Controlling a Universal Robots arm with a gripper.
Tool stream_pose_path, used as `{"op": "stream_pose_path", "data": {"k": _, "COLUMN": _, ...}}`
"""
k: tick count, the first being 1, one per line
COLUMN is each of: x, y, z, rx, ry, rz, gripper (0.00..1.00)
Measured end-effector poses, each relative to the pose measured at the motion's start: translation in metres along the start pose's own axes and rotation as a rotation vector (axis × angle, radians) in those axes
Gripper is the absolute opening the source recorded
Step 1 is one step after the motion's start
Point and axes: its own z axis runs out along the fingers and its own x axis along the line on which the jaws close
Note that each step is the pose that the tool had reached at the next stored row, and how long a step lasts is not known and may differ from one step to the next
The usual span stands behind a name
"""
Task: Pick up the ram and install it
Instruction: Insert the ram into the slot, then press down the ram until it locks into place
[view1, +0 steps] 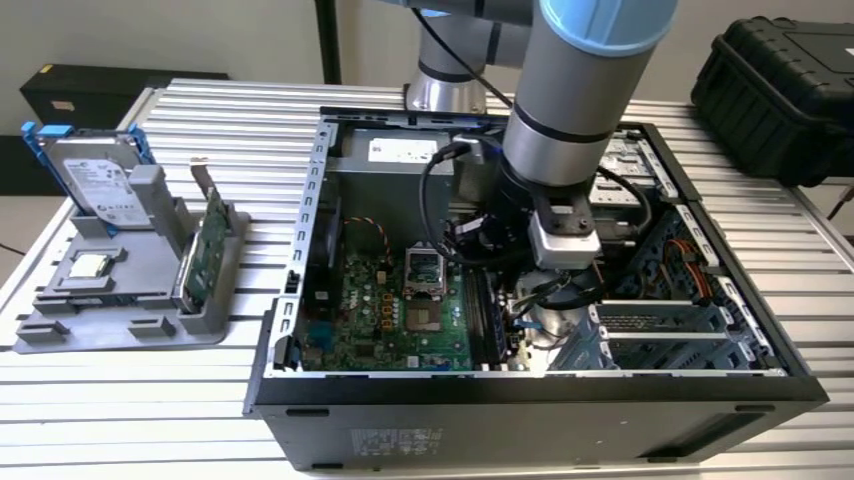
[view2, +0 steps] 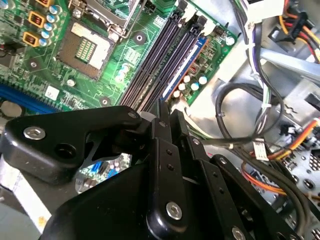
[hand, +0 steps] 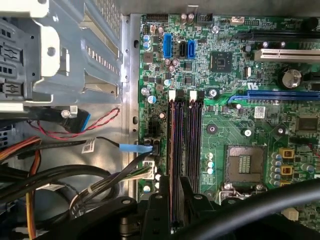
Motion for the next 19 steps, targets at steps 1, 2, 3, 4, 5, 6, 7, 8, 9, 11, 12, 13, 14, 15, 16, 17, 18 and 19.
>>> {"op": "stream_pose_path", "data": {"k": 1, "x": 0.0, "y": 0.0, "z": -0.0021, "rx": 0.0002, "ry": 0.0, "rz": 0.0, "gripper": 1.0}}
{"op": "stream_pose_path", "data": {"k": 2, "x": 0.0, "y": 0.0001, "z": -0.0032, "rx": 0.0004, "ry": 0.0, "rz": 0.0, "gripper": 1.0}}
{"op": "stream_pose_path", "data": {"k": 3, "x": 0.0, "y": 0.0001, "z": -0.0035, "rx": 0.001, "ry": 0.0, "rz": 0.001, "gripper": 1.0}}
{"op": "stream_pose_path", "data": {"k": 4, "x": 0.0, "y": 0.0001, "z": -0.0035, "rx": 0.0015, "ry": 0.0001, "rz": 0.001, "gripper": 1.0}}
{"op": "stream_pose_path", "data": {"k": 5, "x": 0.0, "y": 0.0001, "z": -0.0035, "rx": 0.0015, "ry": 0.0001, "rz": 0.001, "gripper": 1.0}}
{"op": "stream_pose_path", "data": {"k": 6, "x": 0.0, "y": 0.0001, "z": -0.0035, "rx": 0.0015, "ry": 0.0001, "rz": 0.001, "gripper": 1.0}}
{"op": "stream_pose_path", "data": {"k": 7, "x": 0.0, "y": 0.0001, "z": -0.0035, "rx": 0.0014, "ry": 0.0, "rz": 0.001, "gripper": 1.0}}
{"op": "stream_pose_path", "data": {"k": 8, "x": 0.0, "y": 0.0001, "z": -0.0036, "rx": 0.0014, "ry": 0.0, "rz": 0.001, "gripper": 0.0}}
{"op": "stream_pose_path", "data": {"k": 9, "x": 0.0, "y": 0.0001, "z": -0.0036, "rx": 0.0013, "ry": 0.0, "rz": 0.001, "gripper": 0.0}}
{"op": "stream_pose_path", "data": {"k": 11, "x": 0.0, "y": 0.0001, "z": -0.0036, "rx": 0.0013, "ry": 0.0, "rz": 0.002, "gripper": 0.0}}
{"op": "stream_pose_path", "data": {"k": 12, "x": 0.0, "y": 0.0001, "z": -0.0036, "rx": 0.0013, "ry": 0.0, "rz": 0.002, "gripper": 0.0}}
{"op": "stream_pose_path", "data": {"k": 13, "x": 0.0, "y": 0.0001, "z": -0.0036, "rx": 0.0013, "ry": 0.0, "rz": 0.002, "gripper": 0.0}}
{"op": "stream_pose_path", "data": {"k": 14, "x": 0.0, "y": 0.0001, "z": -0.0035, "rx": 0.0014, "ry": 0.0, "rz": 0.003, "gripper": 0.0}}
{"op": "stream_pose_path", "data": {"k": 15, "x": 0.0, "y": 0.0001, "z": -0.0036, "rx": 0.0014, "ry": 0.0, "rz": 0.004, "gripper": 0.0}}
{"op": "stream_pose_path", "data": {"k": 16, "x": 0.0, "y": 0.0001, "z": -0.0036, "rx": 0.0014, "ry": 0.0, "rz": 0.004, "gripper": 0.0}}
{"op": "stream_pose_path", "data": {"k": 17, "x": 0.0, "y": 0.0001, "z": -0.0036, "rx": 0.0014, "ry": 0.0001, "rz": 0.004, "gripper": 0.0}}
{"op": "stream_pose_path", "data": {"k": 18, "x": 0.0, "y": 0.0001, "z": -0.0036, "rx": 0.0014, "ry": 0.0, "rz": 0.004, "gripper": 0.0}}
{"op": "stream_pose_path", "data": {"k": 19, "x": 0.0, "y": 0.0001, "z": -0.0036, "rx": 0.0014, "ry": 0.0001, "rz": 0.005, "gripper": 0.0}}
